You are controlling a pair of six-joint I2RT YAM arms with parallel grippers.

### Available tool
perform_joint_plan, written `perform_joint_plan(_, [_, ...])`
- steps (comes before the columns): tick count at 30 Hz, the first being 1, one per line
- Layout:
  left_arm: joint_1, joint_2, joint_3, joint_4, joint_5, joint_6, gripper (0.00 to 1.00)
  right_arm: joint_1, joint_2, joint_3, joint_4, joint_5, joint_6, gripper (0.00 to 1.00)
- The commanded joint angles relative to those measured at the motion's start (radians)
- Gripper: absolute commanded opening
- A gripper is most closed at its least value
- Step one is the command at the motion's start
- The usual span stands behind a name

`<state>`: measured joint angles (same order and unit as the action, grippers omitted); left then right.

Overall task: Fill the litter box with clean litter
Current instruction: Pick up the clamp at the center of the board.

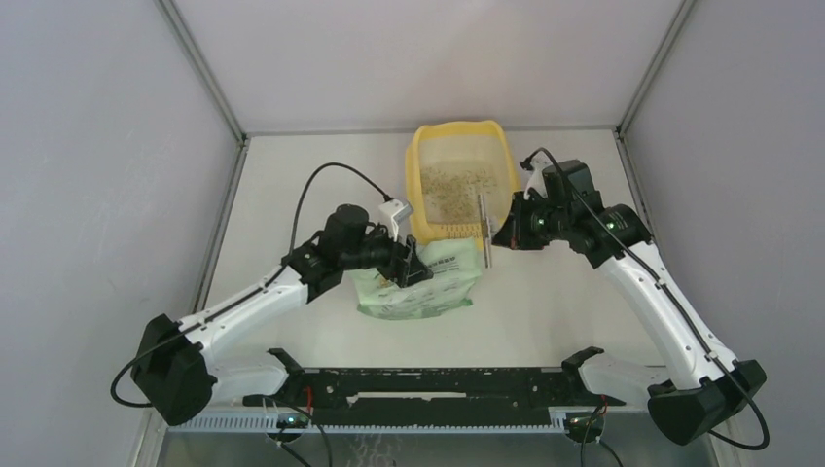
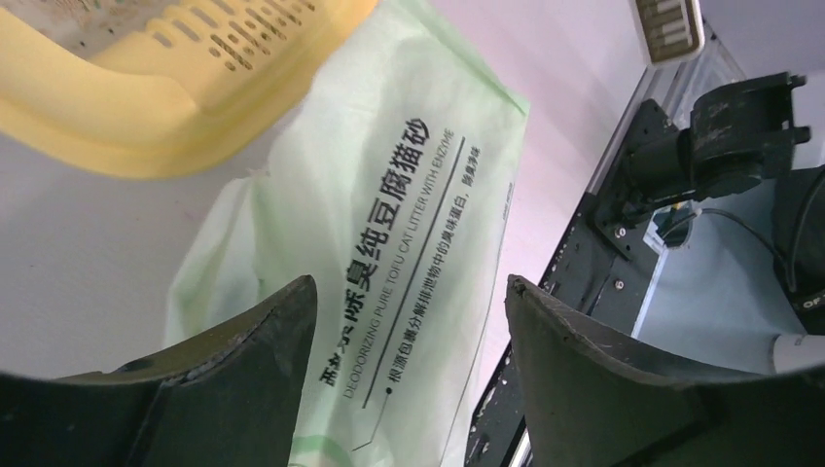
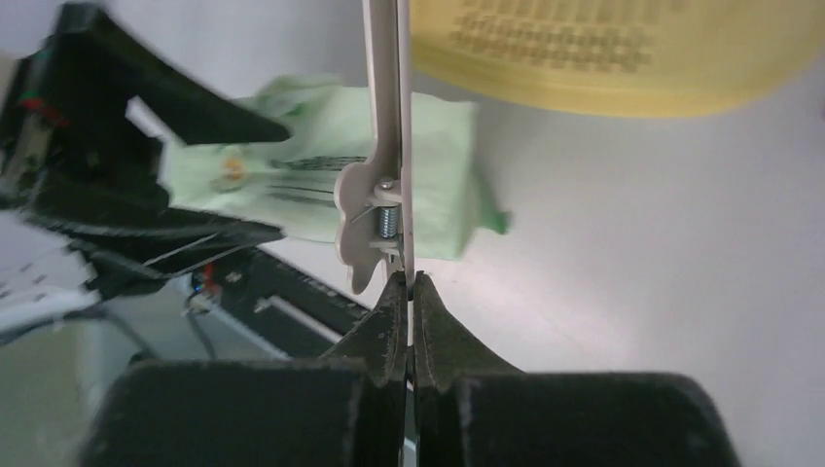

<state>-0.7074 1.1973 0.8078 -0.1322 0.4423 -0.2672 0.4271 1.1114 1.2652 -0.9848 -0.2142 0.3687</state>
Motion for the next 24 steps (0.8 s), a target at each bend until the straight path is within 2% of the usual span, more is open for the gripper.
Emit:
perform_joint_plan(1, [0.031,-0.084,0.032,0.04,0.046,-0.035,0.76,0.005,-0.004,0.015,0.167,-0.315,0.015,0.0])
perform_joint_plan(4, [0.05,-0.132,0.024,0.07,0.068,-0.066,0.76,-0.003,-0.004,0.015,0.217,-0.411,0.031,0.0])
perform_joint_plan(5, [0.058,-0.153,0.017,0.087,0.081,-0.077,0.81,-0.009,-0.004,0.015,0.229,-0.444,0.037,0.0])
perform_joint_plan(7, [0.074,-0.199,-0.006,0.143,0.122,-0.106,0.98,-0.019,0.002,0.01,0.253,-0.519,0.046,0.0])
perform_joint_plan(8, [0.081,-0.218,-0.017,0.181,0.137,-0.122,1.0,-0.023,0.006,0.005,0.268,-0.556,0.053,0.0])
perform_joint_plan(16, [0.114,-0.228,-0.065,0.358,0.23,-0.244,1.0,-0.01,0.014,-0.084,0.381,-0.682,0.086,0.0])
perform_joint_plan(24, [0.12,-0.219,-0.115,0.455,0.228,-0.31,1.0,0.004,-0.01,-0.174,0.436,-0.743,0.087,0.0])
